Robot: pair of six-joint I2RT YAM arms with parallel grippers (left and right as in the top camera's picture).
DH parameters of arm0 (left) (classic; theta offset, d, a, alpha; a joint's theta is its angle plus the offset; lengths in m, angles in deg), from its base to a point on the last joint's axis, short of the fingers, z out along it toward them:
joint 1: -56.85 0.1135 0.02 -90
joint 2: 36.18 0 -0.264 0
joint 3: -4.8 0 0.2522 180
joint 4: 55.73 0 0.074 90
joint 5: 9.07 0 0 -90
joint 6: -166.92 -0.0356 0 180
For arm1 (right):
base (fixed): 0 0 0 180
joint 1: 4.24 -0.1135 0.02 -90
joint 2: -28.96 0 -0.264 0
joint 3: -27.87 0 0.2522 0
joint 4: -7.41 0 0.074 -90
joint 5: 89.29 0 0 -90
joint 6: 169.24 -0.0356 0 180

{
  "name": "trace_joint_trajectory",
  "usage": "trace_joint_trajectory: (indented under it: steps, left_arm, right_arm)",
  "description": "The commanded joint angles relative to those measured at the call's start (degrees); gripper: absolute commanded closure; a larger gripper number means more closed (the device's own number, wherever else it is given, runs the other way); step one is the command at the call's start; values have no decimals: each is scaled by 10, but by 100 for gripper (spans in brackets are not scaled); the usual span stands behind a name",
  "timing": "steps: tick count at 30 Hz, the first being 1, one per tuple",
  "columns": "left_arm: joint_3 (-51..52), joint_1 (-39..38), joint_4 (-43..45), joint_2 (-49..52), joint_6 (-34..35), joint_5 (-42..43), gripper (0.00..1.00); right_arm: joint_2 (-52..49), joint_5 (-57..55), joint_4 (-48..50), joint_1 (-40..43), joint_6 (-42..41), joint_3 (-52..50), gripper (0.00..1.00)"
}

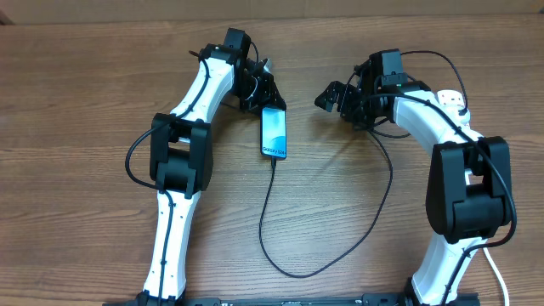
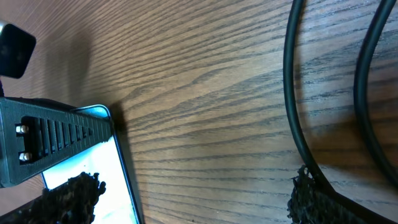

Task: Plug charger to phone and switch on socket
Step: 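Lay the phone flat on the table with the left gripper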

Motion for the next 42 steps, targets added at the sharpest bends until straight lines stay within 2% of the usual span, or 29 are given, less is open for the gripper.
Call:
trace_joint_trajectory:
  steps: [1,9,24,30,36,40,42]
  left_arm:
    - [-2,-4,-6,6,4,-16,75]
    - [-2,-4,-9,6,4,-16,69]
    - [-2,-4,-26,6,22,-54,68]
    - [-2,-4,-37,6,40,-75,64]
    - [-2,-4,-47,6,41,-87,51]
    - [-2,-3,-69,6,42,-120,36]
    - [-2,-4,-79,6,45,-134,32]
  right_arm:
    - [1,3,2,-1,4,7,0]
    - [1,3,2,-1,4,7,0]
    - [1,3,3,-1,4,7,0]
    - [1,3,3,-1,4,7,0]
    - [1,3,4,-1,4,7,0]
    - [1,3,4,-1,4,7,0]
    - [1,3,4,-1,4,7,0]
